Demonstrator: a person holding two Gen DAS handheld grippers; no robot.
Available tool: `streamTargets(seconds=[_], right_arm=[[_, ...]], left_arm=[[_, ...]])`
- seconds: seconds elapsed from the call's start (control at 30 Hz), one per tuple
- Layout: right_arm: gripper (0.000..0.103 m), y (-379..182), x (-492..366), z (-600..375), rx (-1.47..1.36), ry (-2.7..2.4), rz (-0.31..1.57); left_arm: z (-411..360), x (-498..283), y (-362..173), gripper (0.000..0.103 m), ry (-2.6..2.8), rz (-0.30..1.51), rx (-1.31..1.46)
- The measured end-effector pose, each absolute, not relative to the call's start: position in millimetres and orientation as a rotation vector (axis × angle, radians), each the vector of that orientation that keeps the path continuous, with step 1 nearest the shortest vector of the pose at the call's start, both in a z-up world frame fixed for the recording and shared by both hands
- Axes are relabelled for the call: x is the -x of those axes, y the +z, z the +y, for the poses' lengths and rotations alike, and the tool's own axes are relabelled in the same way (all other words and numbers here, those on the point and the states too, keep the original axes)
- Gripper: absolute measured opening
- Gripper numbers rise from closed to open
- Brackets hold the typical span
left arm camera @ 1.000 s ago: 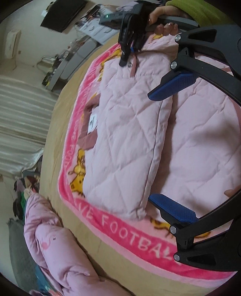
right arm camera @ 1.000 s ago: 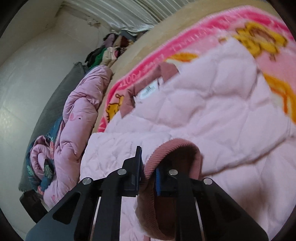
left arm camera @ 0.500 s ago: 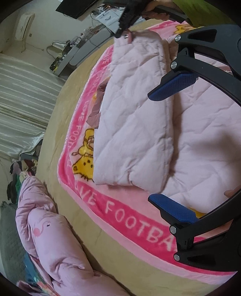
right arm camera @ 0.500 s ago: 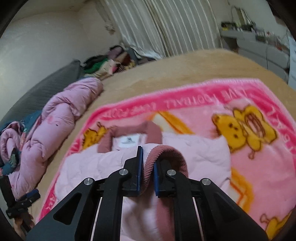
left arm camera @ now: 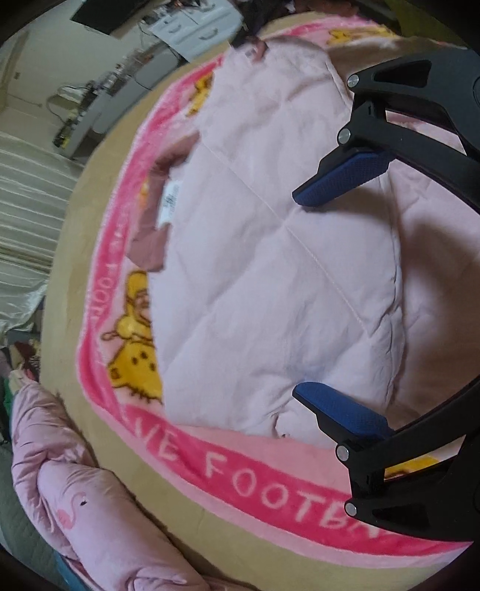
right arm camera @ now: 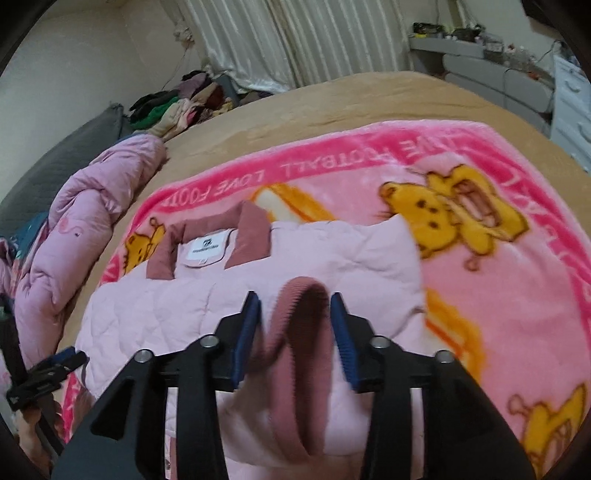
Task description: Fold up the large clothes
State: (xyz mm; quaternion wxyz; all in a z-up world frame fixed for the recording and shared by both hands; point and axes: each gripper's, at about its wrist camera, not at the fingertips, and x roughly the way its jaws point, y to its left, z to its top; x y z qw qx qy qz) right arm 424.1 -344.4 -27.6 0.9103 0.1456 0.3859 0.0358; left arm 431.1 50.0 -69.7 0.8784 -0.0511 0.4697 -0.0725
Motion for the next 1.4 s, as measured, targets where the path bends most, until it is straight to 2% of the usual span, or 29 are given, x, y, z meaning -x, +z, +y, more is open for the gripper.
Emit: streamTargets(seconds=[0.13,0.23,0.3,0.43,0.63,0.83,1.0,1.2,1.4], right_arm=[[0.047,-4,-415,-329,-0.268,0.105,0.737],[0.062,10,-415,-296,-0.188,0.164,0.714],[0.067,15,-418,-270,-0.118,0.207,0.722],[0.067,-1,-433,-227,-0.021,0.281,0.79],[0.069,-73,-470,-204,0.072,0.208,1.021],[0.072,-104,-473,-203,0.064,0.189,1.01],[0.073,-98,-469,-202,0.075,0.191,1.003],[0.074,-46,-413,-209,0.027,0.275,0.865],[0.074,-47,-386,-214,0.018,0.248,0.857]], left_arm=[[47,-432,-85,0.089,-0.156,1.018,0.083],[50,-434,-97,0.09,-0.169,1.054,0.099],[51,-436,-102,0.091,-0.176,1.065,0.116],[52,-437,-107,0.092,-0.177,1.068,0.112],[51,-436,-109,0.093,-0.192,1.06,0.123],[49,-438,-112,0.093,-0.19,1.045,0.103],[50,-438,-109,0.092,-0.192,1.048,0.107],[50,-419,-84,0.092,-0.2,0.98,0.108],[43,-411,-87,0.092,-0.226,0.974,0.097]])
